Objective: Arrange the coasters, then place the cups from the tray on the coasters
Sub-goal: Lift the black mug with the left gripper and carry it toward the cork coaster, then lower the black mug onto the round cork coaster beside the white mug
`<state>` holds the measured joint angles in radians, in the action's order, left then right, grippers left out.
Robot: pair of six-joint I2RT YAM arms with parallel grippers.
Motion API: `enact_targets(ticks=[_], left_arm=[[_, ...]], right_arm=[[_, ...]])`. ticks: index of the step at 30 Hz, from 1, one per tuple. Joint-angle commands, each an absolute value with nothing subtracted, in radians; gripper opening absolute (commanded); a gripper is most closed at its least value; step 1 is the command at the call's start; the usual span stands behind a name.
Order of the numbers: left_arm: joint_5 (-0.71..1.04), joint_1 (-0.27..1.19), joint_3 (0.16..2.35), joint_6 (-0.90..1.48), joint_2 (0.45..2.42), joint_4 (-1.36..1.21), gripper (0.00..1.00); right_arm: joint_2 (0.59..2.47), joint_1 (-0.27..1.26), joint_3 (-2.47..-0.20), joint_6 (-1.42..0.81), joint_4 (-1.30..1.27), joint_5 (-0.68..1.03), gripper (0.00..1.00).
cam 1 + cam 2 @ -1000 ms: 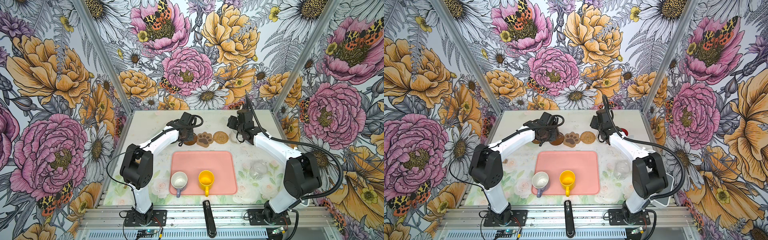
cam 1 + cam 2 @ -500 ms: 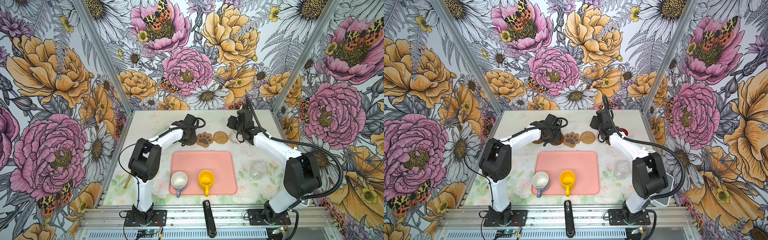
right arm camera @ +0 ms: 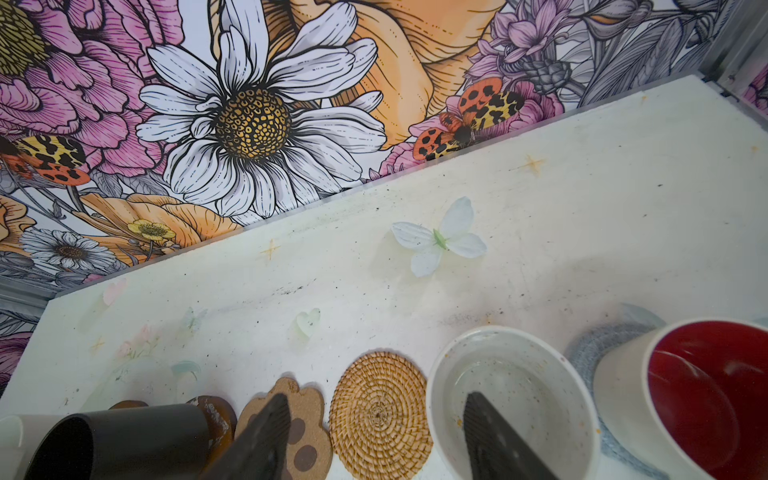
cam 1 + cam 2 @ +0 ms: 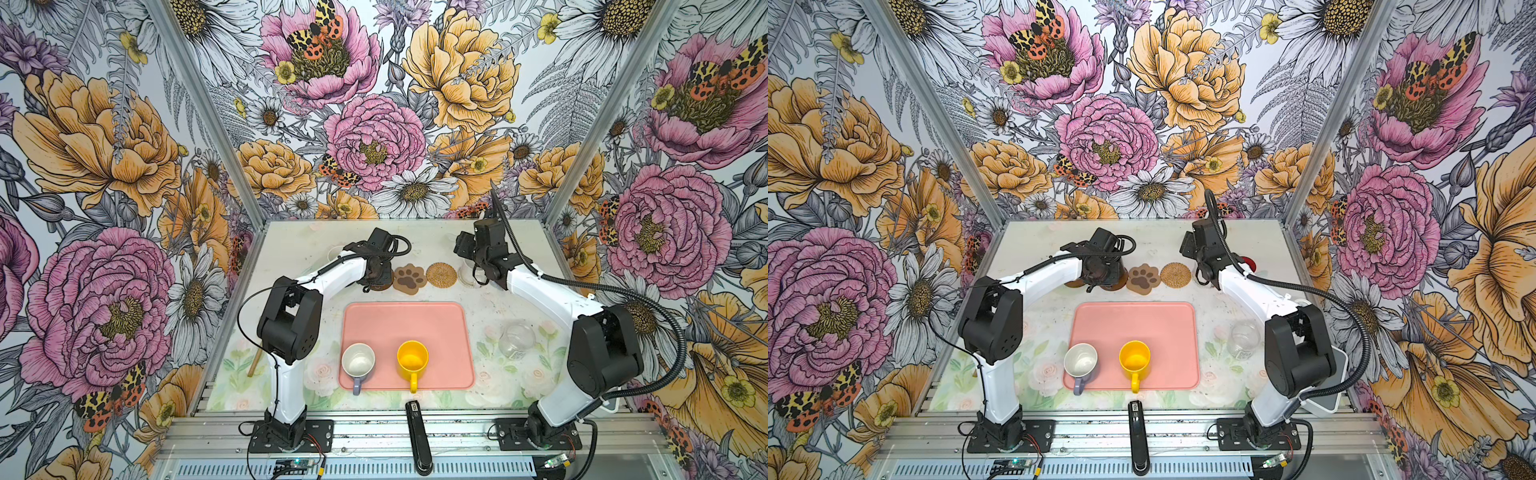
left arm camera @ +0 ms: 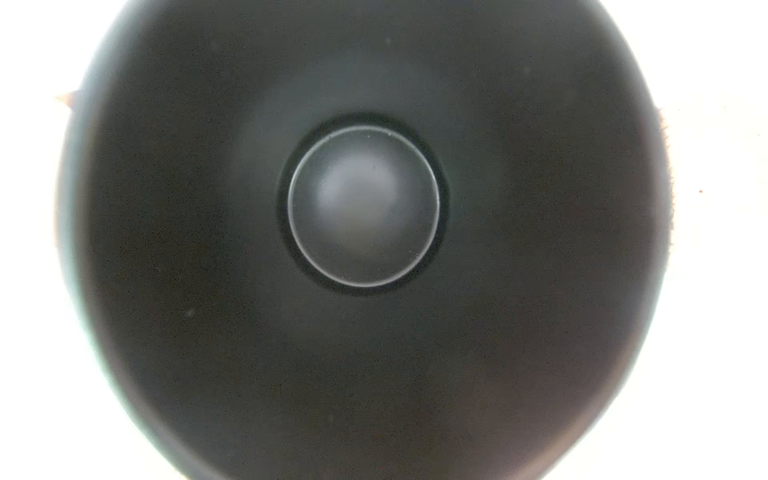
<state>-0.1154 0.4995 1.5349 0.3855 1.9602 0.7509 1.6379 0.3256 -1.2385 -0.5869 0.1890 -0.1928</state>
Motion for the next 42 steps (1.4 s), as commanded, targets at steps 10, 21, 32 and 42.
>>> enact_targets(ticks=[10, 21, 32, 42], left_arm=[[-0.147, 0.502, 1.533, 0.388, 1.928, 0.682, 0.0], [-0.15, 0.504, 1.525, 0.39, 1.929, 0.684, 0.0], [-0.156, 0.505, 1.514, 0.394, 1.933, 0.684, 0.0], [-0.152, 0.504, 1.516, 0.393, 1.942, 0.683, 0.0]], right_arm=[[1.646, 0.319, -1.242, -0.594, 0.17, -0.19, 0.68], [1.648, 0.318, -1.242, -0.595, 0.17, -0.189, 0.68], [1.651, 0.319, -1.242, -0.595, 0.169, -0.19, 0.68], [1.653, 0.317, -1.242, -0.595, 0.17, -0.19, 0.68]])
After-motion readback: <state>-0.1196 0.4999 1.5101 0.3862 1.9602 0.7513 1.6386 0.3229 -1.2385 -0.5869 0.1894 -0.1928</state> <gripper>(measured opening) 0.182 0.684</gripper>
